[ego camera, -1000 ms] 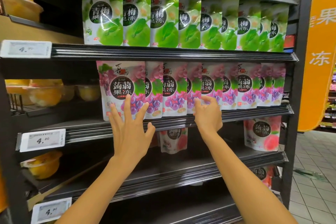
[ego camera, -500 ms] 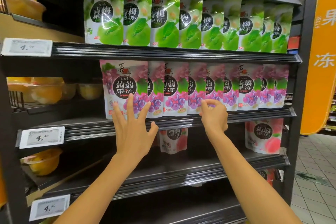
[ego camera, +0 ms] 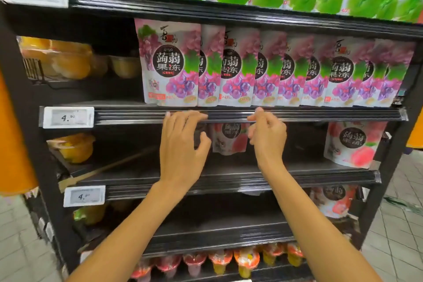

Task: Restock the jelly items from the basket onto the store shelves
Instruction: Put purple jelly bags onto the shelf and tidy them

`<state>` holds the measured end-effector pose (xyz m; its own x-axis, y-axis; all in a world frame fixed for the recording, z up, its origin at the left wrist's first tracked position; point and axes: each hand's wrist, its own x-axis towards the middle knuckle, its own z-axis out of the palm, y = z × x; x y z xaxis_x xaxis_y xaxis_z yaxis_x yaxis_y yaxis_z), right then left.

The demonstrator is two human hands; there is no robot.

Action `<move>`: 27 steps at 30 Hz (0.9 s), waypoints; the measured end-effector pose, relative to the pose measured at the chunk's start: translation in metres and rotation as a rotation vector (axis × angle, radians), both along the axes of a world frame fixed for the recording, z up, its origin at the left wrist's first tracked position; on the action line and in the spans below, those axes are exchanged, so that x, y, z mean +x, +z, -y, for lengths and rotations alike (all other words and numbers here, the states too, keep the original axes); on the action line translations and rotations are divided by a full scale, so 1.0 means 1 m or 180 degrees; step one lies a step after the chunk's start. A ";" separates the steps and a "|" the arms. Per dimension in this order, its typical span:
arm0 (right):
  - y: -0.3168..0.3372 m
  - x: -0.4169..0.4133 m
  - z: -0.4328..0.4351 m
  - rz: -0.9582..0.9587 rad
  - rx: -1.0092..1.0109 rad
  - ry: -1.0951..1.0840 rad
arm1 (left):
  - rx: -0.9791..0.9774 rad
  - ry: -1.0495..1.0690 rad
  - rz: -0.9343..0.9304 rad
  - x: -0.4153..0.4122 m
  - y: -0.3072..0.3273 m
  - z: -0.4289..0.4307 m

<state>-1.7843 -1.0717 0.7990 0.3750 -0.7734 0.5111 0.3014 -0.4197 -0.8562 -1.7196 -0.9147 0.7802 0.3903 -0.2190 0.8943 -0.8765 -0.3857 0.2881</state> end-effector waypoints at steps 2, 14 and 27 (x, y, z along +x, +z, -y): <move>-0.024 -0.004 -0.009 -0.0044 0.0044 0.0259 | -0.0149 -0.0066 -0.0117 -0.005 -0.023 -0.004; -0.302 -0.053 -0.047 -0.1648 0.0880 0.1190 | 0.0685 -0.0029 -0.2509 -0.042 -0.299 -0.055; -0.619 -0.133 -0.089 -0.3687 0.1950 0.0951 | 0.1604 0.0242 -0.5475 -0.131 -0.620 -0.120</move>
